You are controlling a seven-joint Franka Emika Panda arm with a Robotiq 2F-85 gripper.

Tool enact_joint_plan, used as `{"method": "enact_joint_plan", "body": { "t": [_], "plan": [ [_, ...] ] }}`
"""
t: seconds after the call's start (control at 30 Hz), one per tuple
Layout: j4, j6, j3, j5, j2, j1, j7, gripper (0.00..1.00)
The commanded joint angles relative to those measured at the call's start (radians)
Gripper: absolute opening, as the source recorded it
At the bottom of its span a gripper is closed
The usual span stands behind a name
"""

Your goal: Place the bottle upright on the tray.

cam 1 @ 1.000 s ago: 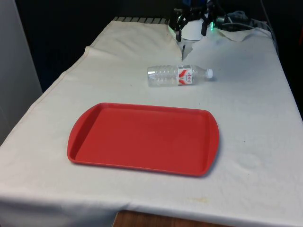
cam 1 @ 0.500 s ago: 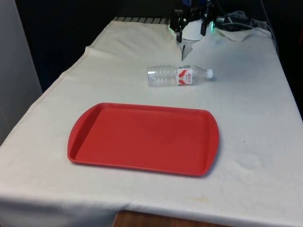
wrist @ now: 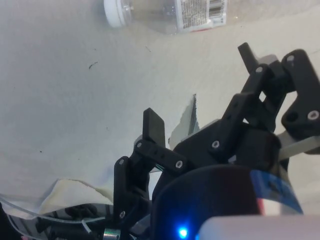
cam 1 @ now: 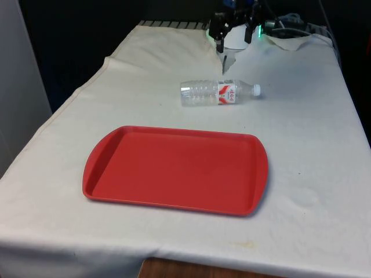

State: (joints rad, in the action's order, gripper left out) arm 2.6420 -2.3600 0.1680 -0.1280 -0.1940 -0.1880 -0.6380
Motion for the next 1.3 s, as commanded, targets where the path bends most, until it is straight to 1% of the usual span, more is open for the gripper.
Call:
{"method": "enact_joint_plan", "body": {
  "t": [0.0, 0.13, 0.17, 0.2, 0.43, 0.47, 0.53, 0.77, 0.8, 0.87, 1.1, 1.13, 1.17, 1.27],
  "plan": [
    [-0.003, -0.004, -0.001, -0.009, 0.006, 0.000, -0.001, 1.00],
    [-0.004, -0.004, -0.001, -0.009, 0.008, 0.000, -0.020, 1.00],
    [-0.001, 0.000, 0.000, 0.000, 0.002, 0.000, -0.020, 1.00],
    [-0.004, -0.004, -0.001, -0.009, 0.008, 0.000, -0.026, 1.00],
    [-0.007, -0.004, -0.001, -0.009, 0.014, 0.000, -0.067, 1.00],
    [-0.005, 0.000, 0.000, 0.000, 0.009, 0.000, -0.068, 1.00],
    [-0.008, -0.004, -0.001, -0.009, 0.015, 0.000, -0.077, 1.00],
    [-0.010, -0.006, -0.001, -0.008, 0.021, 0.000, -0.123, 1.00],
    [-0.007, 0.000, 0.000, 0.000, 0.015, 0.000, -0.126, 1.00],
    [-0.010, -0.006, -0.001, -0.008, 0.022, 0.000, -0.128, 1.00],
    [-0.011, -0.007, -0.002, -0.008, 0.024, -0.001, -0.173, 1.00],
    [-0.010, 0.000, -0.001, 0.000, 0.021, -0.001, -0.176, 1.00],
    [-0.011, -0.008, -0.002, -0.008, 0.024, -0.001, -0.185, 1.00],
    [-0.011, -0.009, -0.002, -0.008, 0.025, -0.001, -0.201, 1.00]
  ]
}}
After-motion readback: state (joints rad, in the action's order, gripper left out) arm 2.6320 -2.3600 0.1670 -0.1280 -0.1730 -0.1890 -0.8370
